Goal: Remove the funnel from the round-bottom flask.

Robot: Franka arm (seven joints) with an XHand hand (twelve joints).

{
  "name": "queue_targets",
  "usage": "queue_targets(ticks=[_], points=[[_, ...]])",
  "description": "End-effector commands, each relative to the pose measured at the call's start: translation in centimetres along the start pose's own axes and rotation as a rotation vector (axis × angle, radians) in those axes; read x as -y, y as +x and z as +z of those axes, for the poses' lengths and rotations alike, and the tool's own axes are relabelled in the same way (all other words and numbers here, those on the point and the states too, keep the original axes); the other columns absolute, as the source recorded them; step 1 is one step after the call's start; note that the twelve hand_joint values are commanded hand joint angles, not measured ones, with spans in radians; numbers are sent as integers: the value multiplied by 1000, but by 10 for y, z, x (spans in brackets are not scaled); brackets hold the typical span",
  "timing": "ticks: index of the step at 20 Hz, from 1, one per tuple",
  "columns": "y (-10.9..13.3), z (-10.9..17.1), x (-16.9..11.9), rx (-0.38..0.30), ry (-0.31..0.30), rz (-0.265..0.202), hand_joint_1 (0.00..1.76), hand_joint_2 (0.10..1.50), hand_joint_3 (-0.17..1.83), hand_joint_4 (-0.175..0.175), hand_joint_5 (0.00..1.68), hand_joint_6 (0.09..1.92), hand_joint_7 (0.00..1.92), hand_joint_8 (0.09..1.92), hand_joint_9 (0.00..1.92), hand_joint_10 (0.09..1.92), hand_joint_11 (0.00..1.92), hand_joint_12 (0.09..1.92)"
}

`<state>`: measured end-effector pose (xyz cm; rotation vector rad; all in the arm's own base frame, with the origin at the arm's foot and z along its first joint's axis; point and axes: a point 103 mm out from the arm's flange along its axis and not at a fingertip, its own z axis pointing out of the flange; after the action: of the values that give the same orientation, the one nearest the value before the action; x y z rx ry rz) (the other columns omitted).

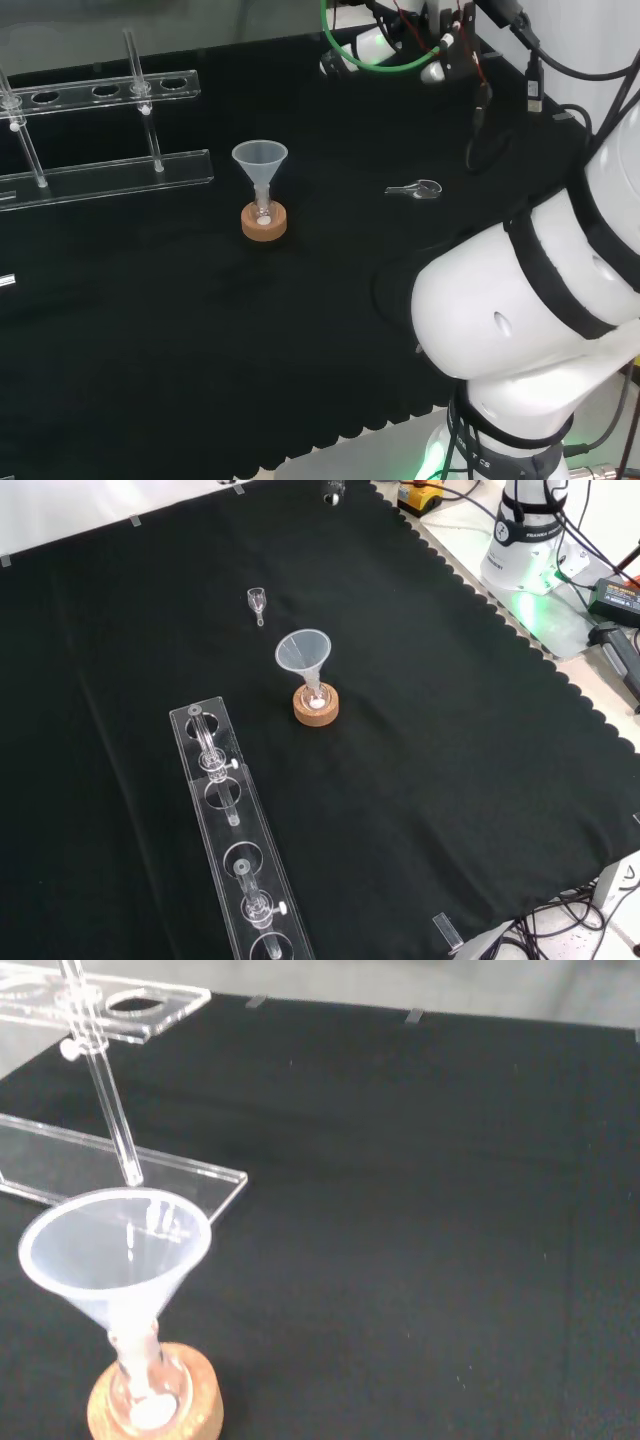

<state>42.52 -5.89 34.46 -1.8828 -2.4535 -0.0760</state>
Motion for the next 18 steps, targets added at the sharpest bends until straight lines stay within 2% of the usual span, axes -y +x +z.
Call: queue_targets(ticks=[1, 6, 12, 18], points=[[16, -18, -3, 9, -22, 32, 374, 682, 21, -62, 108, 87, 0, 565, 425, 87, 276, 1517], [25, -10, -11, 35, -3, 30, 377, 685, 20, -62, 117, 87, 0, 590, 437, 87, 285, 1513], [52, 11, -33, 68, 34, 19, 378, 686, 19, -58, 114, 87, 0, 606, 443, 87, 294, 1513], [71, 35, -55, 84, 116, 15, 373, 687, 14, -48, 86, 87, 0, 522, 410, 87, 271, 1524]])
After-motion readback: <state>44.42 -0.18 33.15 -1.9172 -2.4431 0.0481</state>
